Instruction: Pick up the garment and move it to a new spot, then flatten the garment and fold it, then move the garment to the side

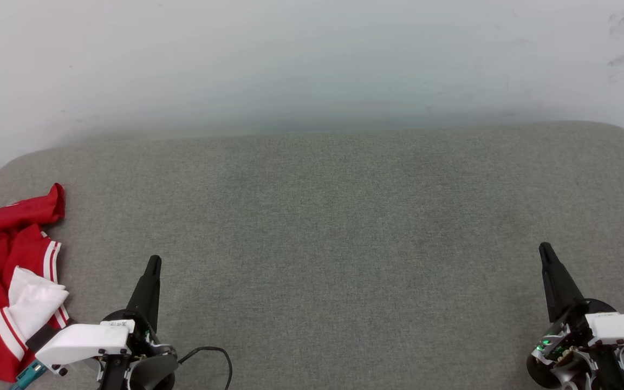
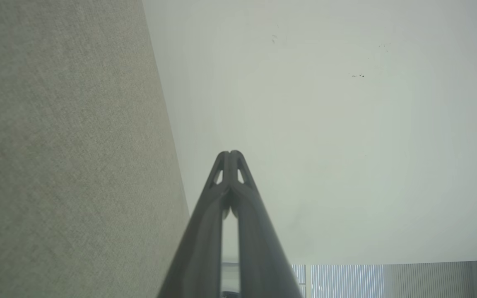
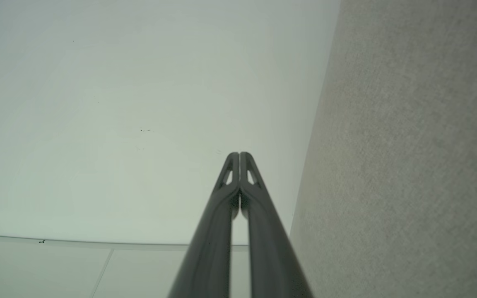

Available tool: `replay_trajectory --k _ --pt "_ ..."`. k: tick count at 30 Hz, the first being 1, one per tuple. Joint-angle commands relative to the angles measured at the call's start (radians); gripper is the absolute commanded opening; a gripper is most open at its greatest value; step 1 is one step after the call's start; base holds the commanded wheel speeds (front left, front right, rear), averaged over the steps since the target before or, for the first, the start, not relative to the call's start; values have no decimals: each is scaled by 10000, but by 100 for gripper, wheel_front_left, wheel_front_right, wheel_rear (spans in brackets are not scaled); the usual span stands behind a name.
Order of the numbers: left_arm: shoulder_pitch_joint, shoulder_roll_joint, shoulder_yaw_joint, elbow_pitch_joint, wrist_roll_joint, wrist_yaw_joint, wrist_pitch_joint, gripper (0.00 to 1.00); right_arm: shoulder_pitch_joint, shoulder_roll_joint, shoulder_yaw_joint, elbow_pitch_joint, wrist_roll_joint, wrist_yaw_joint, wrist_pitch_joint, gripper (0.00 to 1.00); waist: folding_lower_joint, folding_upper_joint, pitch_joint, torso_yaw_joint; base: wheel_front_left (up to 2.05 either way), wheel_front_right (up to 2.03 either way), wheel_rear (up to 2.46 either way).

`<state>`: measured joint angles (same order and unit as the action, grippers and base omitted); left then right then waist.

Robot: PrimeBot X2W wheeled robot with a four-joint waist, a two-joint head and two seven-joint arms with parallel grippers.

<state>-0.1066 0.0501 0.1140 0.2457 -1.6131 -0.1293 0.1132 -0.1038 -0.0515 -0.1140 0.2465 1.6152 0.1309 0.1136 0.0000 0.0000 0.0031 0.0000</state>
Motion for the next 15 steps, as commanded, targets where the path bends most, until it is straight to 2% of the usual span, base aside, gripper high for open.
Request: replay_trajectory --k 1,15 --pt "-54 -11 18 -5 1 -43 45 0 -114 20 5 5 -46 -2 -3 0 0 0 0 0 0 0 0" --pt "-54 -11 15 -5 1 -43 45 0 -114 20 5 4 -46 -3 -3 0 0 0 0 0 0 0 0"
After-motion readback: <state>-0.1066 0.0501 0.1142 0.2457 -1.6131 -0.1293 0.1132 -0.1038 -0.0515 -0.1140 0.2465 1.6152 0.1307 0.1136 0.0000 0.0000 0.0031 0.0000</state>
